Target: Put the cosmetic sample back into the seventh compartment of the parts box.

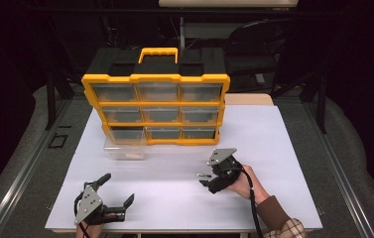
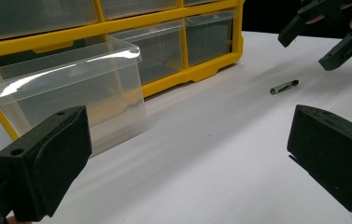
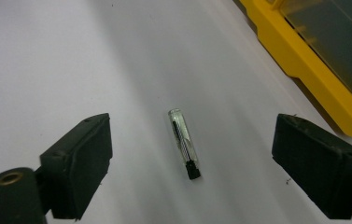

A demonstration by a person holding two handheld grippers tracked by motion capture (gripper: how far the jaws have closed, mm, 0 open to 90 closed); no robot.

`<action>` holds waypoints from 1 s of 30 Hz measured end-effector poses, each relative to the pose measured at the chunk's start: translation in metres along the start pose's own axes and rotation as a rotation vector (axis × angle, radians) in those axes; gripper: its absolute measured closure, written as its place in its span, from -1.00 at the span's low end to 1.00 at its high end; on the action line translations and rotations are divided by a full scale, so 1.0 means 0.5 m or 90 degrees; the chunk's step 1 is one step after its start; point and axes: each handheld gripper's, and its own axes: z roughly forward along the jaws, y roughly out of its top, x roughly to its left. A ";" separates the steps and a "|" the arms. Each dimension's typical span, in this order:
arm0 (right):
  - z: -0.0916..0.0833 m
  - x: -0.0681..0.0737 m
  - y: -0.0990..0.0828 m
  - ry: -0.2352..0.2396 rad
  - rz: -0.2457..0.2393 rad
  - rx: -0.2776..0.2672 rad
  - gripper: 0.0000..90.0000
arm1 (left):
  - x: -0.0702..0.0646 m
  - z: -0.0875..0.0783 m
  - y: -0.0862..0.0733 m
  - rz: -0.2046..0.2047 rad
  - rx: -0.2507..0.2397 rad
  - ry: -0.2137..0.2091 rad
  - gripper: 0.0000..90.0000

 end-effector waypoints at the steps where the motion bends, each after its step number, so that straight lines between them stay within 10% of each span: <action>1: 0.002 -0.001 0.002 0.004 -0.002 0.006 -0.64 | 0.000 0.000 0.000 0.000 0.000 0.000 -1.00; 16: 0.036 -0.013 0.019 0.045 -0.038 0.095 0.28 | 0.001 0.001 0.000 0.001 0.002 0.001 -1.00; 30: 0.058 -0.019 0.022 0.047 -0.056 0.160 0.64 | 0.001 0.001 0.000 0.001 0.005 0.001 -1.00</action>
